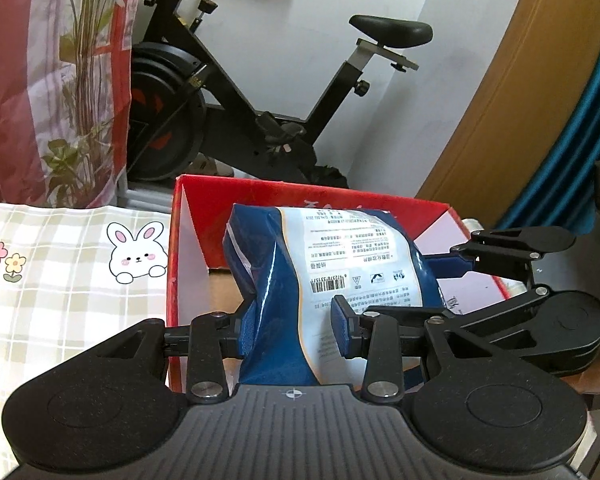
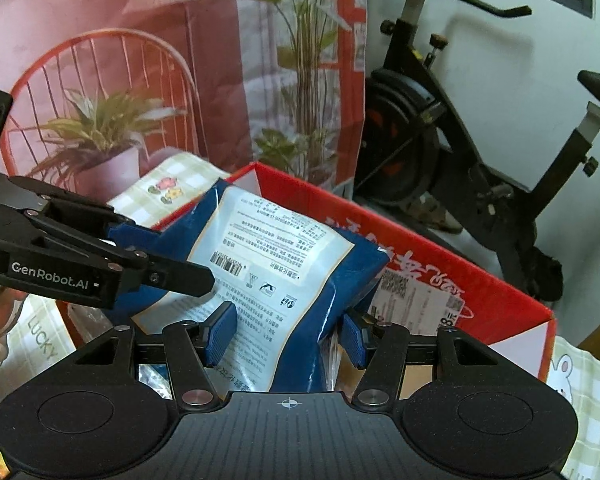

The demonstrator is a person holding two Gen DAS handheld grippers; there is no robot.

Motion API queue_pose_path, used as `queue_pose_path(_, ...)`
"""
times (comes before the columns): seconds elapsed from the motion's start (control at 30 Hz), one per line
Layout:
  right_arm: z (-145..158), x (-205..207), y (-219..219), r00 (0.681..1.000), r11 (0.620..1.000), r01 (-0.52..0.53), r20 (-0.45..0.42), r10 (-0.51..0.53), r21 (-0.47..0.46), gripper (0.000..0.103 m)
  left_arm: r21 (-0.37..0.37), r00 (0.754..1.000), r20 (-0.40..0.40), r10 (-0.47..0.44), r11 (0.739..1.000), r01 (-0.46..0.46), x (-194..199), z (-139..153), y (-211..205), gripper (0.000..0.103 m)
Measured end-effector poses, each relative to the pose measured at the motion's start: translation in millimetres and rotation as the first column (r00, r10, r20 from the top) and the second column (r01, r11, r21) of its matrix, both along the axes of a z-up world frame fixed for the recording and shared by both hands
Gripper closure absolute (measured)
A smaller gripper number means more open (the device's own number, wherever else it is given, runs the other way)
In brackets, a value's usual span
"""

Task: Organize soft objects
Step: 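Lower the blue bag into the box and open the left tool, then close the left tool on the orange floral cloth pouch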

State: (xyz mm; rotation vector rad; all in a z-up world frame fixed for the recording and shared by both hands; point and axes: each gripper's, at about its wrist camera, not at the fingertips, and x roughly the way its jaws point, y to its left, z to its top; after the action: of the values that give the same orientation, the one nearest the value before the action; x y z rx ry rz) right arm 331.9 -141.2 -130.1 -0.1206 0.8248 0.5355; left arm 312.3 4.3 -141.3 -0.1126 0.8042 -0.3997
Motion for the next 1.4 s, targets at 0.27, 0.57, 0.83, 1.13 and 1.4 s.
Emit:
queue_pose_path(0.27,-8,-5,7,1.000,0.999,0.002,-0.025,-0.004,-0.045,0.039,0.063,0.999,0.032,0.011,0.998,-0.013,-6,8,-6,0.049)
queue_pose_path(0.57,7,-32,-1,0.998,0.995,0.058,0.020,-0.057,-0.082,0.010,0.120,0.994,0.107,0.002,0.993,-0.015,-31,28,-13,0.019)
queue_pose_path(0.83,28,-64,-18,0.989,0.987,0.142,0.060,-0.138,-0.072,0.001,0.141,0.989,0.144,0.017,0.989,-0.037,-61,42,-15,0.008)
queue_pose_path(1.13,37,-105,-31,0.974,0.975,0.216,0.075,-0.212,-0.052,0.000,0.162,0.986,0.156,0.053,0.984,-0.078,-98,49,-7,0.004)
queue_pose_path(1.4,42,-137,-38,0.961,0.964,0.264,0.089,-0.261,-0.033,0.000,0.180,0.986,0.152,0.070,0.979,-0.097,-130,51,-2,0.003)
